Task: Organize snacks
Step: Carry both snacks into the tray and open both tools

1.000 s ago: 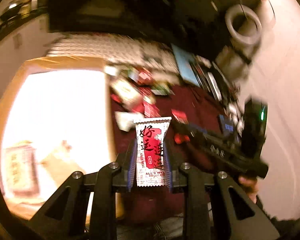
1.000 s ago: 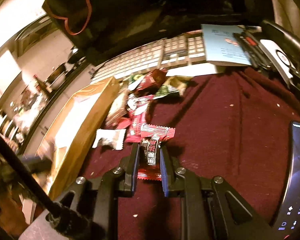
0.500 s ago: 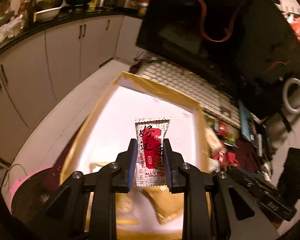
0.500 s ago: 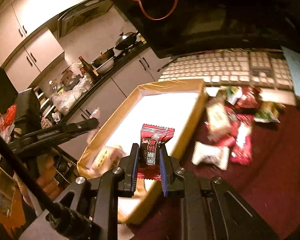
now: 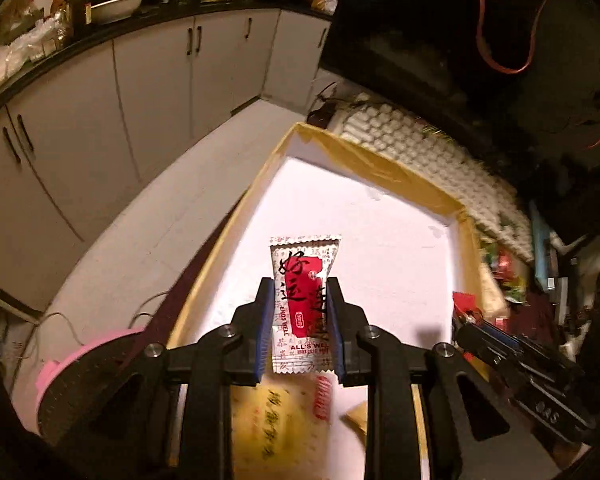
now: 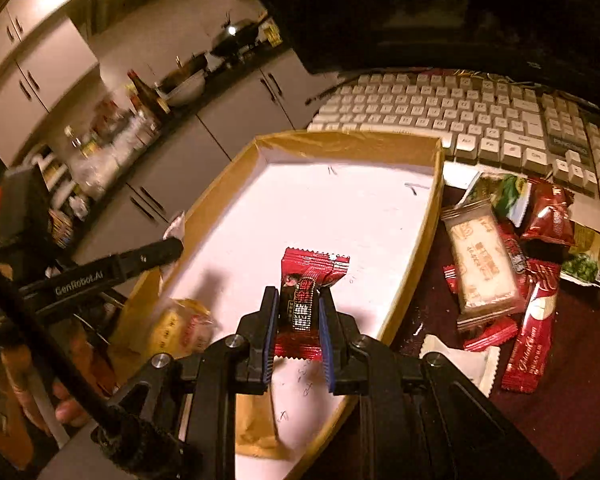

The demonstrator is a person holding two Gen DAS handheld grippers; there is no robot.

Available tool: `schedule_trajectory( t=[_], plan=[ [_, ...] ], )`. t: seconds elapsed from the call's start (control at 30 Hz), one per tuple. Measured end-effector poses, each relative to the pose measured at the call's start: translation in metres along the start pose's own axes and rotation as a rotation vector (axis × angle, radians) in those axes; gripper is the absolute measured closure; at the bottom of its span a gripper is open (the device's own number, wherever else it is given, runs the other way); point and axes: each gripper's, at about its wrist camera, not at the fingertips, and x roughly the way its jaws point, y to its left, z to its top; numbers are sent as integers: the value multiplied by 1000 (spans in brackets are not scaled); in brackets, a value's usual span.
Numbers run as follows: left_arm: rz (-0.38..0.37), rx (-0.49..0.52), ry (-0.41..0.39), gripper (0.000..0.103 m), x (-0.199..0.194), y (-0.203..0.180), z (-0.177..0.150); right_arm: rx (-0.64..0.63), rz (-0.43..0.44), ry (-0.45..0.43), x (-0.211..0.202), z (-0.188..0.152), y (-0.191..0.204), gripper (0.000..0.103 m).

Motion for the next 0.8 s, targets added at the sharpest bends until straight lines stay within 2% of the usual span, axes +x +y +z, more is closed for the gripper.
schedule_trajectory(
  t=[0.17, 0.4, 0.43, 0.53, 0.63, 0.7, 0.73, 0.77, 0.8],
  plan=[
    [90, 45, 35, 76, 15, -3, -1, -62, -86, 24, 6, -1, 12, 85],
    [138, 74, 101, 75, 33, -4, -7, -122, -150, 31, 14, -4, 19, 84],
    [136, 73, 103, 72, 34, -5, -6, -124, -148, 29, 14, -4, 19, 84],
    [167, 105, 98, 50, 32, -10, -8, -102, -96, 12, 9, -5, 15, 82],
    [175, 135, 38, 45, 17, -23, -14, -32, 16, -47, -13, -8, 8, 71],
    [135, 129, -19, 37, -3, -35, -20, -2, 75, -116, -38, -14, 5, 57],
    [106, 116, -44, 34, -12, -42, -24, 13, 93, -170, -55, -20, 1, 53],
    [59, 109, -78, 31, -23, -52, -31, 27, 87, -211, -68, -27, -3, 42],
    [32, 114, -93, 29, -30, -57, -36, 48, 66, -258, -84, -35, -15, 35]
  ],
)
